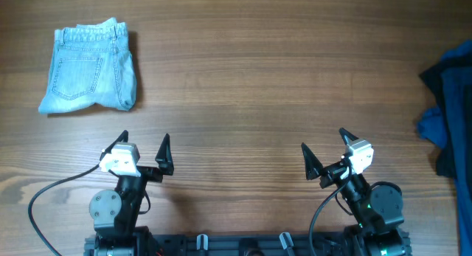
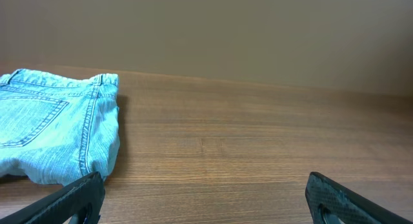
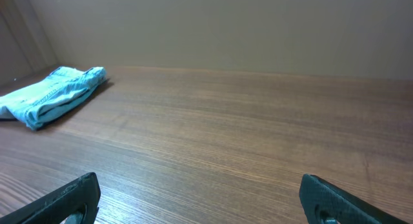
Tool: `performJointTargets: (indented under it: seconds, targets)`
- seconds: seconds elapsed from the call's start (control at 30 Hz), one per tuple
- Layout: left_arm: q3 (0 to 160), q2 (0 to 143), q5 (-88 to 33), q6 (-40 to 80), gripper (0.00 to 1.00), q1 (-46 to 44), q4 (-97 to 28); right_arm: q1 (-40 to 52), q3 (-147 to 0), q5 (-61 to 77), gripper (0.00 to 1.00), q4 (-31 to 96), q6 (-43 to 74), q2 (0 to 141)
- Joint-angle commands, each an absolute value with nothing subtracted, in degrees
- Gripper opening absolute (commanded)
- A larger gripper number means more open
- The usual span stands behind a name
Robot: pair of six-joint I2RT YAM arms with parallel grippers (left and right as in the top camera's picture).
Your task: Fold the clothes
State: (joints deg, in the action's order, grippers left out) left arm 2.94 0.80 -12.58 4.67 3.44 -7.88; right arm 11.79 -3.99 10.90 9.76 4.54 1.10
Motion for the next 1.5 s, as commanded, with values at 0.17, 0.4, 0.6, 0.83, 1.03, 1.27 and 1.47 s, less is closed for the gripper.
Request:
performJointTargets:
  seconds: [0.17, 0.4, 0.6, 0.83, 1.03, 1.27, 1.47]
  targets:
    - [2.35, 0.38, -13.47, 4.97, 1.00, 3.22, -6.87, 11.55, -4.36, 11.60, 1.00, 8.99, 5.06, 0.80]
    - [2.35, 0.49, -15.68, 7.62, 1.00, 3.22, -7.70, 11.55, -4.36, 11.64, 1.00, 9.47, 6.59, 0.80]
    - [2.35, 0.49, -15.64, 12.88, 1.00, 3.22, -7.70, 11.55, -4.36, 11.66, 1.00, 9.47, 7.73, 0.80]
    - [2.35, 0.49, -15.62, 12.88, 1.00, 3.22, -7.70, 11.55, -4.36, 12.08, 1.00, 9.47, 19.97, 0.80]
    - [3.92, 3.09, -15.42, 12.93, 1.00, 3.22, -9.06, 11.55, -5.91, 17.28, 1.00, 8.16, 21.02, 0.93]
    - [21.04, 18.83, -14.50, 12.93, 1.00, 3.22, -19.92, 11.55, -15.92, 16.64, 1.00, 11.18, 20.58, 10.68]
    - [43.99, 39.05, -13.93, 12.97, 1.00, 3.22, -34.54, 11.55, -33.91, 12.23, 1.00, 25.26, 19.09, 31.86]
